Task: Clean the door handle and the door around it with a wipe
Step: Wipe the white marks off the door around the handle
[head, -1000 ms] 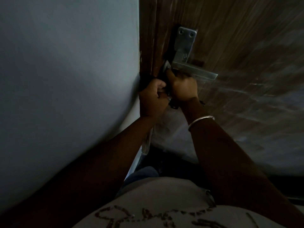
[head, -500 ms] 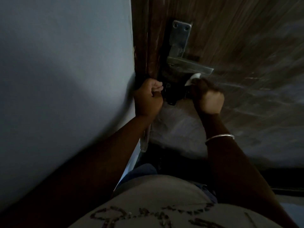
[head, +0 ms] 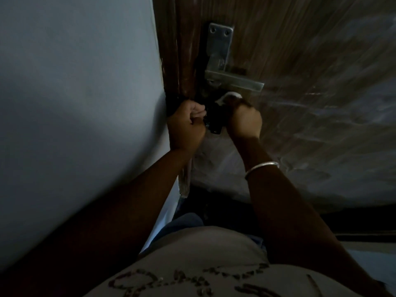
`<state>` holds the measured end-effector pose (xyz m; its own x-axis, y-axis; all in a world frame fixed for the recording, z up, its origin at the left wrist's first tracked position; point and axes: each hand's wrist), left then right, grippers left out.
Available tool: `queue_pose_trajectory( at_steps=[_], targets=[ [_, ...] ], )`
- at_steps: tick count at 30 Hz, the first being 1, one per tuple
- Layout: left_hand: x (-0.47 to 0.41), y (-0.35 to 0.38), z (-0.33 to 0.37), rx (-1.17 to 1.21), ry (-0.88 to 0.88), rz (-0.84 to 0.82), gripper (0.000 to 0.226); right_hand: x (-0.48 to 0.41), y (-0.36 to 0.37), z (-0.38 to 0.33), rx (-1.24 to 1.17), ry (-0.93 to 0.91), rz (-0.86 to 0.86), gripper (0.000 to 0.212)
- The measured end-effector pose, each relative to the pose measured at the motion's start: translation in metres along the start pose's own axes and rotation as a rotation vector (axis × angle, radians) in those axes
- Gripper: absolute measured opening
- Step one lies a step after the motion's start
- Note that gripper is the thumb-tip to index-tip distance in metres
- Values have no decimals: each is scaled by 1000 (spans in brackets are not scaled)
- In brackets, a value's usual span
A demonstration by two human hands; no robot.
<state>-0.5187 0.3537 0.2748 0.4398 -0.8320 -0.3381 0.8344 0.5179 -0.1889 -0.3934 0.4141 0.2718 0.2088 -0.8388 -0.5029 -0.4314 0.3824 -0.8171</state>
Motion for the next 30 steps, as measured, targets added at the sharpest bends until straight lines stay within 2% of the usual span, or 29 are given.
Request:
queue_pose_trajectory(
  at_steps=[3, 6, 10, 13, 16, 23, 30],
  targets=[
    [-1, 3, 4, 17, -12, 4, 20, 5, -7, 17, -83, 176, 87, 26],
    [0, 6, 5, 36, -7, -7, 20, -1, -12, 5, -208, 237, 173, 23],
    [1, 5, 8, 9, 37, 11, 16, -16, -8, -23, -214, 160, 72, 19],
    [1, 3, 9, -36, 109, 47, 12, -19, -7, -19, -145, 158, 10, 18],
    [2, 2, 6, -45, 90, 40, 12, -12, -6, -14, -181, 84, -81, 21],
    [3, 7, 11, -41, 73, 27, 18, 7, -18, -12, -523, 166, 33, 12],
    [10, 23, 44, -41, 221, -91, 25, 22, -50, -4, -716, 163, 24, 1]
  ],
)
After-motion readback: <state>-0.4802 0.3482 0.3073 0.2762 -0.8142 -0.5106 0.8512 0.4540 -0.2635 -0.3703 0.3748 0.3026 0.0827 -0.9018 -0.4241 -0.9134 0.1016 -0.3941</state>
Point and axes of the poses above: each hand's wrist, its own x-axis away from the middle knuckle, its own y-axis out of the palm, z = x × y, and after that the axes turned 3 degrees about y, right-handed
